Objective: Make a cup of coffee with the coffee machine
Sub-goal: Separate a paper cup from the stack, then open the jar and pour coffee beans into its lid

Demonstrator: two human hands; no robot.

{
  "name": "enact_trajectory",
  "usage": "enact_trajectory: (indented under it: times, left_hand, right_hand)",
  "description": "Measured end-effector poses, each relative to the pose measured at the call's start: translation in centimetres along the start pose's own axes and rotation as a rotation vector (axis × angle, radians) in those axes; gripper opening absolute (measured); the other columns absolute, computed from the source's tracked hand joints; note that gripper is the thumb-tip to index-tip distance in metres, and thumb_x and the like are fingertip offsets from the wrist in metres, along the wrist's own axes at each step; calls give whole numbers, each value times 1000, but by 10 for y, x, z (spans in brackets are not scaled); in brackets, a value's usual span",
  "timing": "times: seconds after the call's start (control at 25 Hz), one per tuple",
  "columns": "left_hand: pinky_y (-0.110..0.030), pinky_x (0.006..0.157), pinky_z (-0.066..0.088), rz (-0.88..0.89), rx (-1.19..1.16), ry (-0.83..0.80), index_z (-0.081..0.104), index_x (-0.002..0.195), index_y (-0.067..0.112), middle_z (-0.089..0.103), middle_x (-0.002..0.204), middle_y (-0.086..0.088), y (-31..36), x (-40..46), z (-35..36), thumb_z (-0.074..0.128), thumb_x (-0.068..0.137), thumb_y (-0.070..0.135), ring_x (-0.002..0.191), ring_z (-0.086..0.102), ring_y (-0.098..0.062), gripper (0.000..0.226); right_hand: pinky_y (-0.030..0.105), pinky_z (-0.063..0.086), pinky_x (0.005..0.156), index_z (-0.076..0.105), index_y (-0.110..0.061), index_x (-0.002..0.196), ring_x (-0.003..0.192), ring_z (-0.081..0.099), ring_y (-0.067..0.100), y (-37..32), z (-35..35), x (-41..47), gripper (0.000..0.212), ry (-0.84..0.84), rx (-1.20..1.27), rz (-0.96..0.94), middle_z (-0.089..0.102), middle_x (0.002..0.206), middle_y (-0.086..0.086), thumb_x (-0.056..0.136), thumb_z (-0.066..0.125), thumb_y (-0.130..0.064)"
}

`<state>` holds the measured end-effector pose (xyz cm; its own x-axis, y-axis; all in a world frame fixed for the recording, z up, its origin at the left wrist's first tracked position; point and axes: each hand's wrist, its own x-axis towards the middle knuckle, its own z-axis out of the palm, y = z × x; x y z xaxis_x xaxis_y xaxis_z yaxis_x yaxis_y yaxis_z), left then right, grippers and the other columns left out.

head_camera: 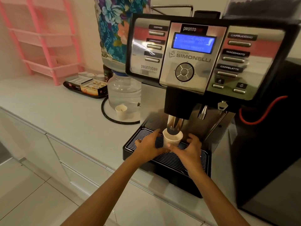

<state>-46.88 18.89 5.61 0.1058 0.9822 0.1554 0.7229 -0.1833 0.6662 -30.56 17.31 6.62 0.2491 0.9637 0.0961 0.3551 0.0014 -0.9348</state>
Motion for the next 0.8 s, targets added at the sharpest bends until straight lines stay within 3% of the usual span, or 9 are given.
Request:
enact_trajectory:
  times: [0.12,0.24,0.36,0.48,0.8]
  left_hand:
    - [-52,109,18,7,-12,-7,26,145,32,41,147,9,-20,-12,-18,65,74,64,134,37,-16,87]
    - [-40,107,24,84,-115,70,36,139,34,48,140,11,-49,-28,-49,56,78,68,126,44,-10,73]
    - [-32,98,44,146,-175,174,53,125,29,58,124,13,-96,-39,-103,59,89,47,111,52,2,41]
    - [-27,83,52,110,-165,224,61,113,30,63,110,15,-147,-44,-173,56,94,31,96,58,3,20]
    - [-13,74,50,87,-53,318,65,100,31,69,88,15,-270,-21,-362,55,91,13,85,63,3,23]
  right_hand:
    - [18,47,65,50,-18,105,87,54,18,-6,12,-38,54,196,165,-134,53,98,2,70,70,-52]
    - [18,47,56,54,-24,82,64,53,11,-26,48,-65,26,123,273,-313,57,72,-4,79,62,-48]
    - [23,50,57,56,-23,81,63,56,13,-61,120,-73,15,-36,274,-359,59,70,-4,82,65,-35]
    - [18,50,61,57,-26,84,68,57,8,-96,200,-72,10,-141,283,-331,62,75,-8,85,66,-22]
    - [7,43,62,54,-32,86,72,53,-6,-194,375,-32,16,-234,235,-355,60,83,-9,86,63,-19]
